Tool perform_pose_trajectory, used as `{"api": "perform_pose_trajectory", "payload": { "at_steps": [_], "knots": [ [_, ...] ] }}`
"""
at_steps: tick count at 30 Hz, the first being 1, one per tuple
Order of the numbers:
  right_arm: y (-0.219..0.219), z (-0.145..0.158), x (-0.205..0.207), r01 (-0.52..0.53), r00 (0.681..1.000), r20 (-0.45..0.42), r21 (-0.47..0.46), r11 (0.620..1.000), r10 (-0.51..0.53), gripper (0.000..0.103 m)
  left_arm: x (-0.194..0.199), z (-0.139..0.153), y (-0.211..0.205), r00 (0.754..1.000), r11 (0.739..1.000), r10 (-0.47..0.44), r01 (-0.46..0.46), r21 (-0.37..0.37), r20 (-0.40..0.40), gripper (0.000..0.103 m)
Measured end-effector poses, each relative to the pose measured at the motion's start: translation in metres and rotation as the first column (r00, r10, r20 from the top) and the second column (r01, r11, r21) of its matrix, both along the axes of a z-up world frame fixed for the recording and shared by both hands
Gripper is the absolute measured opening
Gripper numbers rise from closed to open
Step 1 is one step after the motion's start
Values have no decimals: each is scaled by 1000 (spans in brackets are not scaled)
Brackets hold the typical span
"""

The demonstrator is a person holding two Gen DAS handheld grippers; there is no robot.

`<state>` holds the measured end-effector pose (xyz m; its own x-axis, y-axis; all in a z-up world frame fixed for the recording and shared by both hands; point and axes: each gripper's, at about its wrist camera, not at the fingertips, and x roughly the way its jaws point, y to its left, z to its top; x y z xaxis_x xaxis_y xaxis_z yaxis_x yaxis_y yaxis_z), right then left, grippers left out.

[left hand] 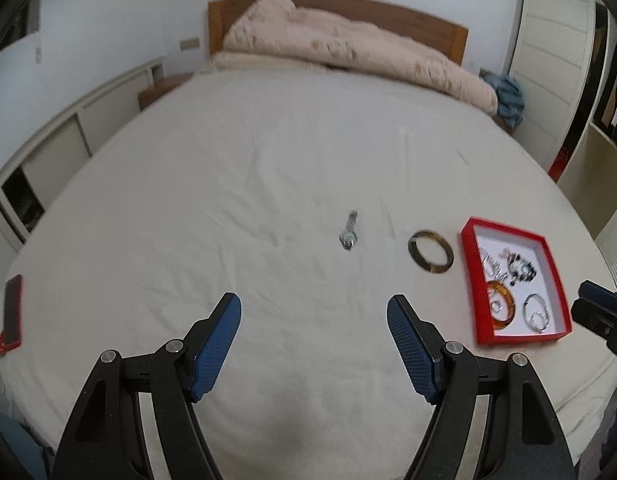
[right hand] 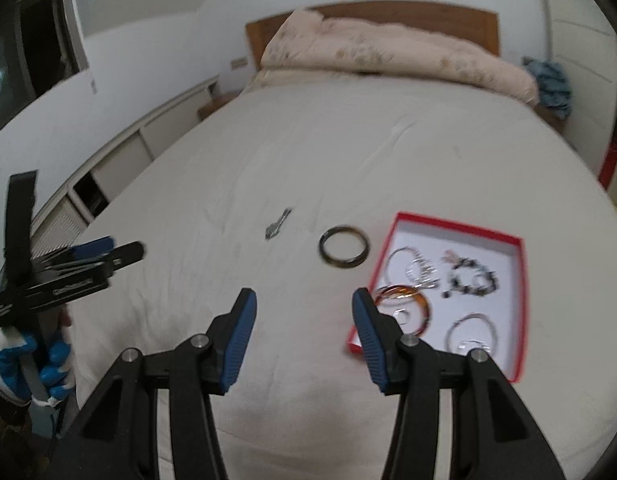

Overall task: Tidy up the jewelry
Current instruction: 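Withdraw both tools and move toward the silver watch and dark bangle, then grasp the silver watch with the left tool while the right tool grasps the dark bangle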

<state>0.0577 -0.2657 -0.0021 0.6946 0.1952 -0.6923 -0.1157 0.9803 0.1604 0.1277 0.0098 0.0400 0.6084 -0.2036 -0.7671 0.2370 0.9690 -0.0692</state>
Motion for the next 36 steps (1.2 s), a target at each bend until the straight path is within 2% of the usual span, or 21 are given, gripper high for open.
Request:
{"api": "perform_pose_trajectory", "payload": {
  "at_steps": [5,11,17,19,23,28,31,34,36],
  "knots": [
    [6,-34,40,-62,995,-81,10,998,63,40,42,-36,-16,997,1000,-28,28,-1,-69,66],
    [5,-62,97,-101,983,-150,23,995,103,33,94,-71,-37,989,998,-70,69,-9,-128,64],
    [12,-88,153,-151,963,-225,-2,988,147,29,133,-97,-59,983,995,-102,103,2,-151,61],
    [13,-96,165,-163,957,-242,-6,987,157,25,142,-104,-63,982,994,-106,108,5,-155,61],
    [17,-114,189,-180,942,-291,-24,983,165,24,153,-115,-69,981,993,-110,114,18,-162,61],
    [19,-132,202,-186,927,-338,-40,982,162,23,159,-127,-72,979,991,-122,130,38,-164,50],
    [21,-141,206,-190,919,-359,-46,981,161,22,158,-126,-73,981,990,-121,130,49,-151,41],
    [22,-143,209,-186,919,-361,-37,982,160,21,165,-127,-67,982,993,-111,117,30,-155,33],
    [21,-143,212,-182,919,-361,-32,983,158,18,167,-127,-64,981,994,-107,111,17,-161,22]
  ]
}}
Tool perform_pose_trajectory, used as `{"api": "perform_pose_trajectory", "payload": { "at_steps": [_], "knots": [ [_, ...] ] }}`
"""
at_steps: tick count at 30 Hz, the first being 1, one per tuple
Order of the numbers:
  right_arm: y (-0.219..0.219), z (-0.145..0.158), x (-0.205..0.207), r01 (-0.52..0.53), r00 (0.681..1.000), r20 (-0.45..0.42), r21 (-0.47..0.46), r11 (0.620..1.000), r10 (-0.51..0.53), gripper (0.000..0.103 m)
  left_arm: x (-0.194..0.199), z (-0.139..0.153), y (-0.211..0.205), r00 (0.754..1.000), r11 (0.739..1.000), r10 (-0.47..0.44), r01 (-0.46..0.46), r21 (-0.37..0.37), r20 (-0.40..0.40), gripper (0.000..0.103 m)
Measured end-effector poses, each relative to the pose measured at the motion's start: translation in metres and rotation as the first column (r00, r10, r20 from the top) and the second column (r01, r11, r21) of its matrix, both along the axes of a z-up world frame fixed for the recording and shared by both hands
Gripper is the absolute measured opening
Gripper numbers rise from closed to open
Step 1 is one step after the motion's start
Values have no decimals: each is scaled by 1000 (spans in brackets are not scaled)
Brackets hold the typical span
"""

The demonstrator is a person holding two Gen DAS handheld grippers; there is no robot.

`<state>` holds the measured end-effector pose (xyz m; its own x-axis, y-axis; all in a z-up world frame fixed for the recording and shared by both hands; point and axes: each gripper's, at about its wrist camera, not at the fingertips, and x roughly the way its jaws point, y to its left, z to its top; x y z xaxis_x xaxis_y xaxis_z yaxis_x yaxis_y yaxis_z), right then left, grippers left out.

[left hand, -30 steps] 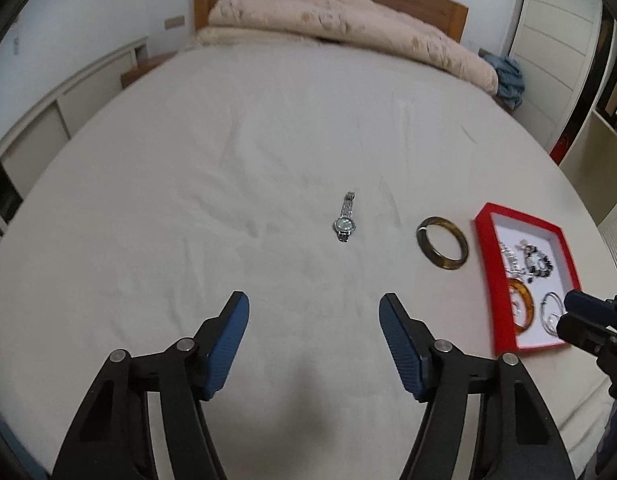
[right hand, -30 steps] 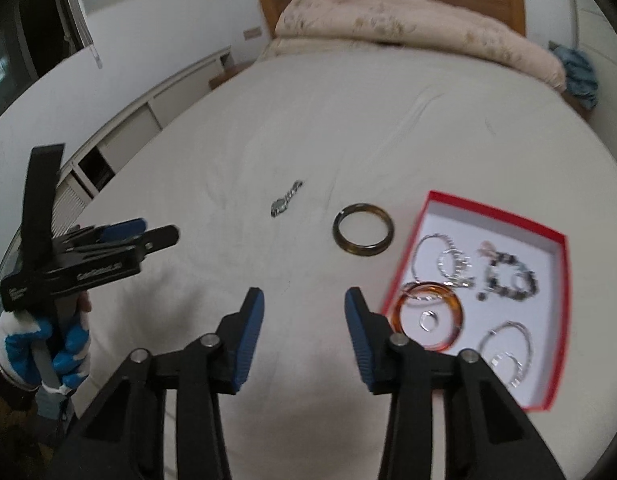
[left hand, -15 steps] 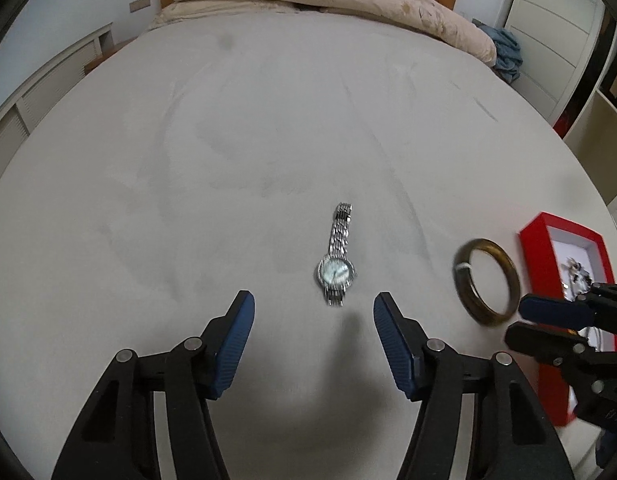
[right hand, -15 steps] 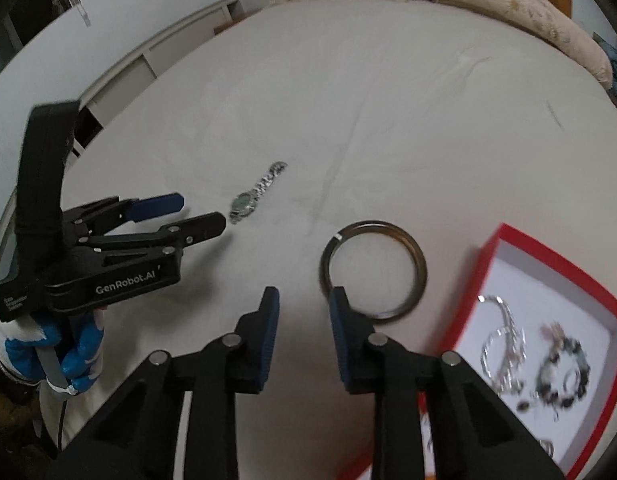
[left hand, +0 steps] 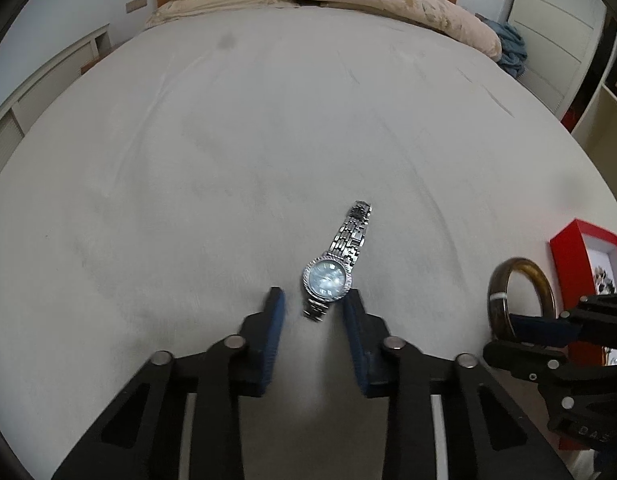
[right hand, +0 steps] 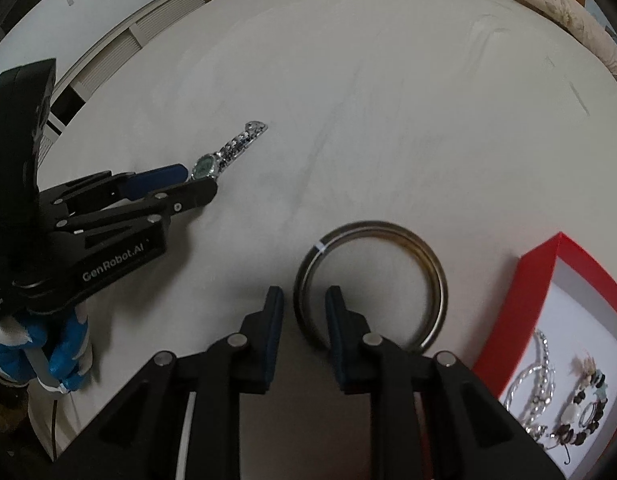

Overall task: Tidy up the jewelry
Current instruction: 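Grasp the silver watch with the left tool while the right tool grasps the dark bangle, then carry the watch and dark bangle into the red box and lower them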

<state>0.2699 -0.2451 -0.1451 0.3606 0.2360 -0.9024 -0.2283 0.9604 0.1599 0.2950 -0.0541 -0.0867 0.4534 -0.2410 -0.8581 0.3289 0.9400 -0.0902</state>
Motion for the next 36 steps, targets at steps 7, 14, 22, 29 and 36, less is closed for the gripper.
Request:
{"api": "perform_pose_trajectory", "payload": {
  "at_steps": [7,14,22,29,36],
  "knots": [
    [-10,7,-7,48,999,17,86,995,-49,8,2,5,14,998,995,40,-43,-86,-43,11],
    [-6,14,-18,48,998,35,109,993,-52,8,-3,9,22,999,994,40,-43,-101,-31,11],
    [-26,42,-25,65,993,85,217,974,-85,8,-14,32,24,1000,992,11,-8,-124,25,8],
    [-49,87,-48,84,979,149,318,944,-138,8,-27,65,25,998,989,-8,18,-149,70,8],
    [-83,134,-82,115,954,231,311,943,-193,8,-48,107,4,990,978,-65,89,-191,126,8]
  ]
}}
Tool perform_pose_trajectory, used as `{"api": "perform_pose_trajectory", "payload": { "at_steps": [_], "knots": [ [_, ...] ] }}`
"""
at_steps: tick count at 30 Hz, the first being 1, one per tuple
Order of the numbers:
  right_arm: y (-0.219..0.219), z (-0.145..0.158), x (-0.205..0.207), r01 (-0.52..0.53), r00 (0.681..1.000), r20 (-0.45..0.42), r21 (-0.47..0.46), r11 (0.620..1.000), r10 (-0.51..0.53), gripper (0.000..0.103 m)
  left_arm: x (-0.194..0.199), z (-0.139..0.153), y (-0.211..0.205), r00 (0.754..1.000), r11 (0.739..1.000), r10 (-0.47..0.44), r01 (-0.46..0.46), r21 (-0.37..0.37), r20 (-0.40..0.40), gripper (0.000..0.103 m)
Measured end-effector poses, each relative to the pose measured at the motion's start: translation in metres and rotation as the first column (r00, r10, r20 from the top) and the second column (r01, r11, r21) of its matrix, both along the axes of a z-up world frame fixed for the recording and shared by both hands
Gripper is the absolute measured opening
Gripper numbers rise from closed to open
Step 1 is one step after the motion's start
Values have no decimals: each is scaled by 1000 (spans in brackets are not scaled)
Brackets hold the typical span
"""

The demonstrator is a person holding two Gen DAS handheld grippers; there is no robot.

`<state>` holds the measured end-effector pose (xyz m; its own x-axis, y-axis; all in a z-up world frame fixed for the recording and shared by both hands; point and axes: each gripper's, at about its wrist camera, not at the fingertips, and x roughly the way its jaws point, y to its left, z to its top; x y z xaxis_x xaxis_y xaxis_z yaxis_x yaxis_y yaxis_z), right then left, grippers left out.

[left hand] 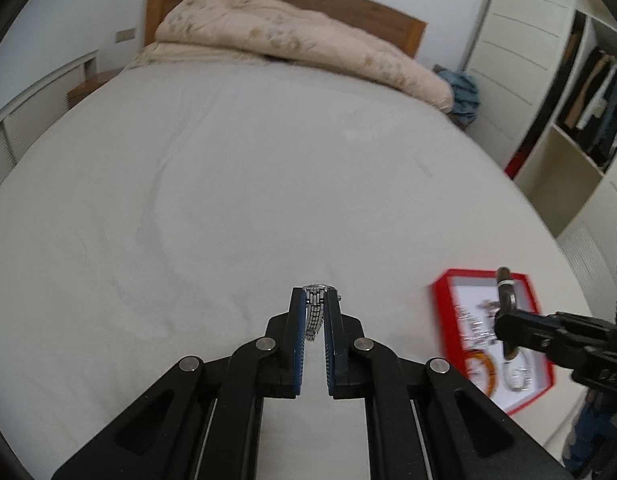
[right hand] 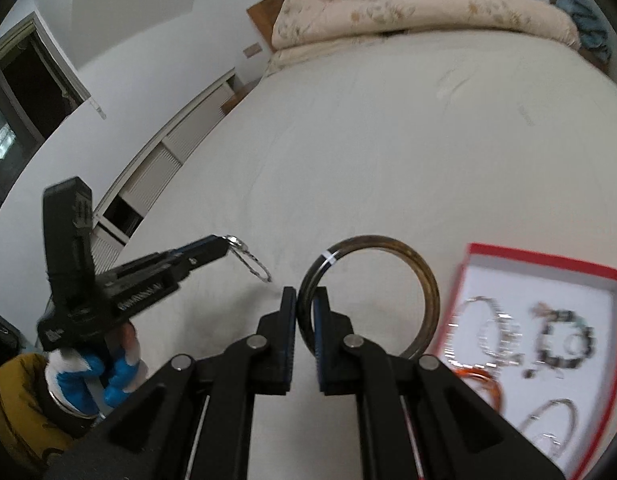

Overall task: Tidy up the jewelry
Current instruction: 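Carry the watch and dark bangle into the red box and lower them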

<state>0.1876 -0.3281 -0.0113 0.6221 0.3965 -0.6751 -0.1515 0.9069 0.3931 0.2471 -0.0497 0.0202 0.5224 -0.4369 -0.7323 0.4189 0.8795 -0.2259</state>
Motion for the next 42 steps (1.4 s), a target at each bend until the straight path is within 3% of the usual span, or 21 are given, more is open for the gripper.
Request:
{"api": "perform_pose_trajectory", "payload": {
  "at_steps": [4,9,18,24,32,42],
  "knots": [
    [-32,4,-23,59,998,-4,-33,998,-59,8,-15,15,-35,997,996,-77,78,-43,12,8],
    [-73,-17,-48,121,990,-68,-88,989,-127,8,-33,17,-87,984,980,-180,178,-90,-7,8],
    [-134,-65,-60,168,968,-164,-141,976,-190,8,-54,-25,-170,949,955,-297,292,-52,-104,8],
    [-136,-72,-57,170,972,-144,-118,978,-186,8,-64,-27,-182,945,950,-311,310,-26,-98,8],
    [-143,-50,-45,162,982,-78,-109,981,-171,8,-55,-7,-190,955,955,-295,295,-15,-27,8],
    [-148,-31,-31,147,987,-50,-133,980,-155,8,-49,6,-210,947,948,-319,319,-5,41,8]
  ]
}}
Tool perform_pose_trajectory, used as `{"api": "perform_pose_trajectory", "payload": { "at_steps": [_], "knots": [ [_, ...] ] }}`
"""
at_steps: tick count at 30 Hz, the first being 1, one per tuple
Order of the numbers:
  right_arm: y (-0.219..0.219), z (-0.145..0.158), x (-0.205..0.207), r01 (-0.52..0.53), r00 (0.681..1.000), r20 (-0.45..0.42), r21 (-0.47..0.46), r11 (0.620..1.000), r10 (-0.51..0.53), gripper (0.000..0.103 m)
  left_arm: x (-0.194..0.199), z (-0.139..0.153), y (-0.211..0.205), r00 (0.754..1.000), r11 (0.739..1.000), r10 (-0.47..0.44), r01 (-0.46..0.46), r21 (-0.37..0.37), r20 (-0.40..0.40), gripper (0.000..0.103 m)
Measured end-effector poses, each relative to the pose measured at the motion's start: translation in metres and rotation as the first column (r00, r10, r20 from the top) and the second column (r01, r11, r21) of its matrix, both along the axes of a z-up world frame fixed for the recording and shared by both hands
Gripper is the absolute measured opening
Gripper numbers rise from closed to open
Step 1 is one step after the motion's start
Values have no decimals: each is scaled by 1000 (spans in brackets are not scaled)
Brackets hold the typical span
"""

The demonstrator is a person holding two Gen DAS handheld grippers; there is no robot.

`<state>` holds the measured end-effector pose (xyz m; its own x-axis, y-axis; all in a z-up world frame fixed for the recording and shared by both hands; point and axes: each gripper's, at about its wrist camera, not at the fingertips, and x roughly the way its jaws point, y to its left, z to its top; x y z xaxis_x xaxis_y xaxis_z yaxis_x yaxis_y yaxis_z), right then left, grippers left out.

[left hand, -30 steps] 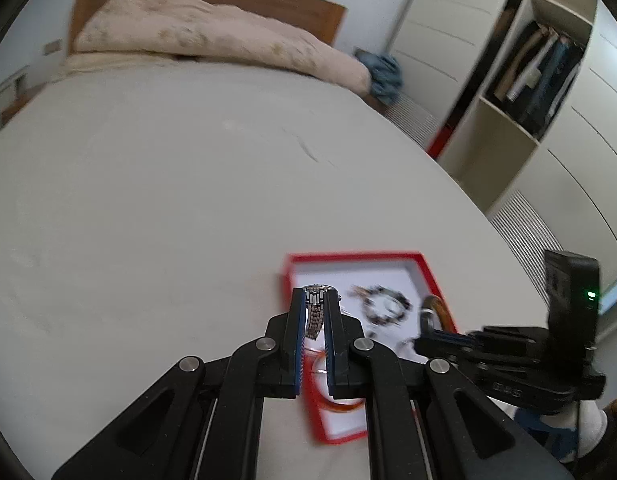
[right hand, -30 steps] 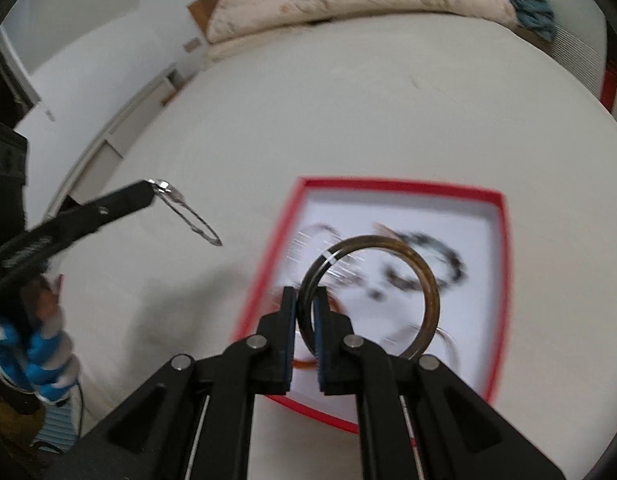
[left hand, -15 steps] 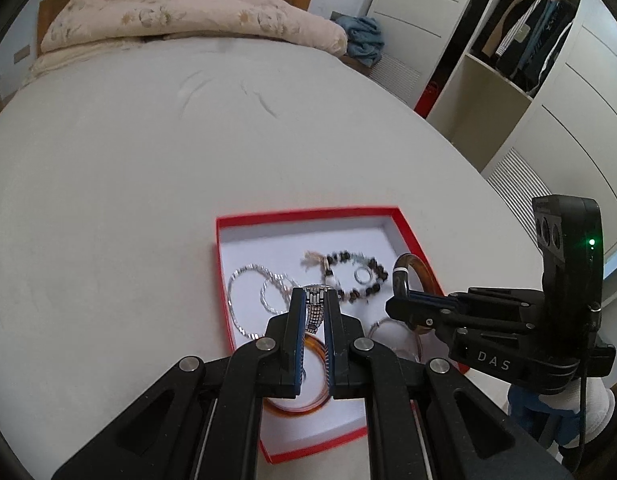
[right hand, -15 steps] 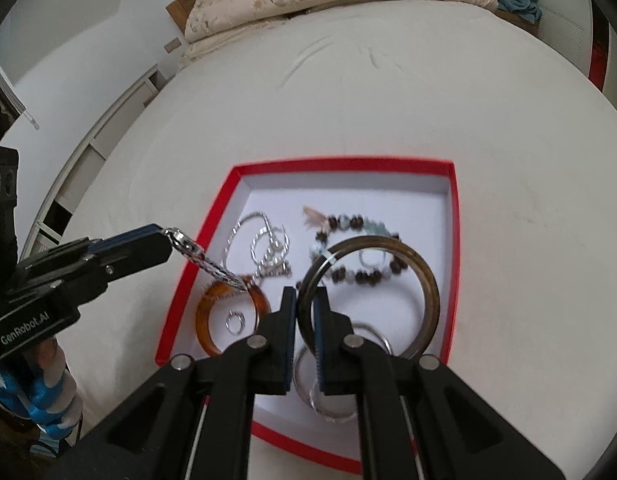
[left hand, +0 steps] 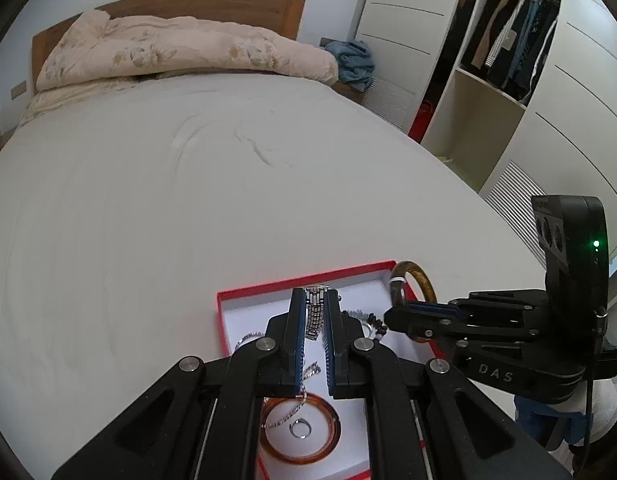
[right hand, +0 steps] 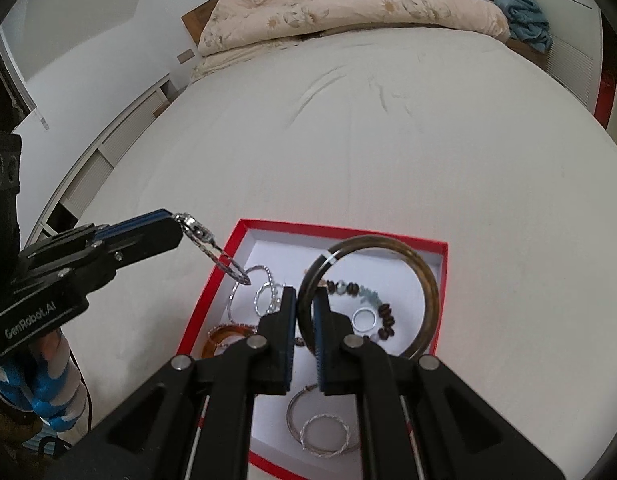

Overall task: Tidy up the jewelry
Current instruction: 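Carry the watch and dark bangle into the red box and lower them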

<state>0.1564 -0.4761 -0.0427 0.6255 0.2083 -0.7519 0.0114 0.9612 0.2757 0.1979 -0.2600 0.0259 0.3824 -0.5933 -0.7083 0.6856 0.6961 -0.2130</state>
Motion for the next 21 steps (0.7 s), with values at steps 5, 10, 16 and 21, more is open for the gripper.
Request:
{"api": "perform_pose_trajectory", "payload": {
  "at_steps": [5,10,16,21],
  "knots": [
    [3,-4,8,-16,1000,-14,-18,1000,16,8,1,-3,-10,1000,1000,-15,15,10,24,8],
    [5,-14,16,-17,999,-40,-27,999,16,8,8,-11,-14,1000,1000,-13,13,14,18,8],
    [9,-31,22,-20,997,-71,-32,999,18,8,13,-26,-19,1000,999,-6,6,34,1,8],
    [7,-43,26,-13,996,-90,-34,999,10,8,17,-40,-22,1000,999,0,1,52,-18,8]
  ]
}}
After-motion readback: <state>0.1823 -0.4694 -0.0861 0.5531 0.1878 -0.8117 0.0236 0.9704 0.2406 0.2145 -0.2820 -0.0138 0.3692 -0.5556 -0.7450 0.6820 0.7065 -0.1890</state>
